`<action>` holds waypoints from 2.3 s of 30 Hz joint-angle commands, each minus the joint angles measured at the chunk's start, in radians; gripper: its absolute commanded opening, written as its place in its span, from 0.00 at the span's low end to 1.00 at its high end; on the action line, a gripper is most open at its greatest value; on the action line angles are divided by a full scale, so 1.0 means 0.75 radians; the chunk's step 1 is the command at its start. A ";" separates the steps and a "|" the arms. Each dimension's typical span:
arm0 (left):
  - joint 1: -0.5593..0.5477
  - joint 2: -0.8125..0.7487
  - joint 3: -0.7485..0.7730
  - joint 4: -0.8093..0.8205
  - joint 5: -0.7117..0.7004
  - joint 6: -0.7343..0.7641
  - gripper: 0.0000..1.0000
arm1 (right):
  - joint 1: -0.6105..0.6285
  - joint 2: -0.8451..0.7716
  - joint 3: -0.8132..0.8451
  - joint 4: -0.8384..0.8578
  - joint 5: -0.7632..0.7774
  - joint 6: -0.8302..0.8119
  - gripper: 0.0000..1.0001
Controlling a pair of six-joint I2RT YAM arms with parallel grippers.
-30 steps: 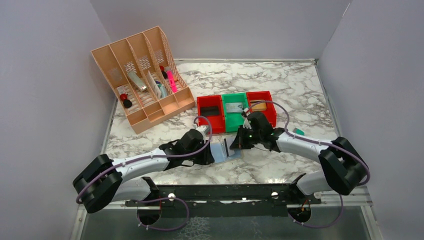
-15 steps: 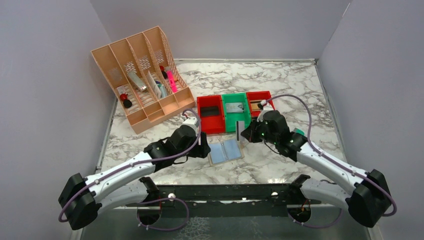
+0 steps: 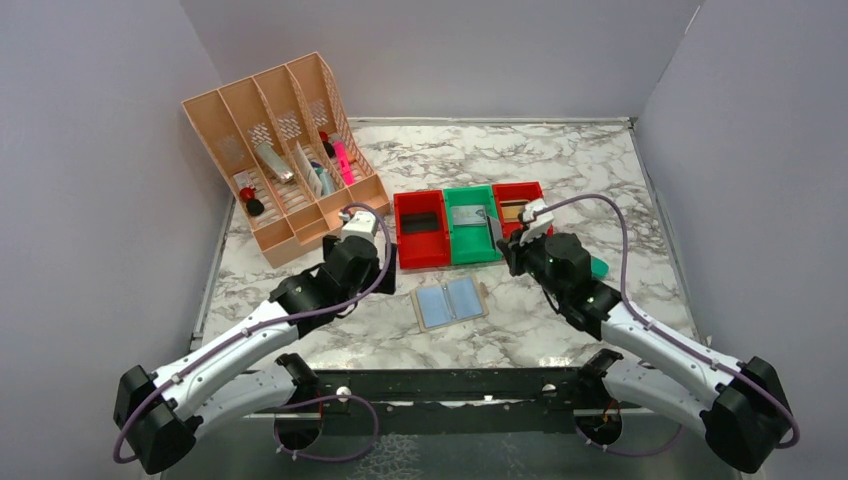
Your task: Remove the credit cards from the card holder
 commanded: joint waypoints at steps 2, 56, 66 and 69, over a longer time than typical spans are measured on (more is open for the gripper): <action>0.135 0.060 0.039 -0.073 -0.079 0.026 0.99 | 0.006 0.167 0.053 0.290 -0.072 -0.575 0.01; 0.171 0.039 0.019 -0.069 -0.152 -0.025 0.99 | -0.080 1.198 0.586 0.227 -0.141 -1.540 0.22; 0.173 0.041 0.019 -0.070 -0.140 -0.022 0.99 | -0.079 1.193 0.586 0.235 -0.123 -1.519 0.29; 0.173 0.043 0.019 -0.069 -0.140 -0.021 0.99 | -0.081 1.193 0.587 0.227 -0.119 -1.516 0.31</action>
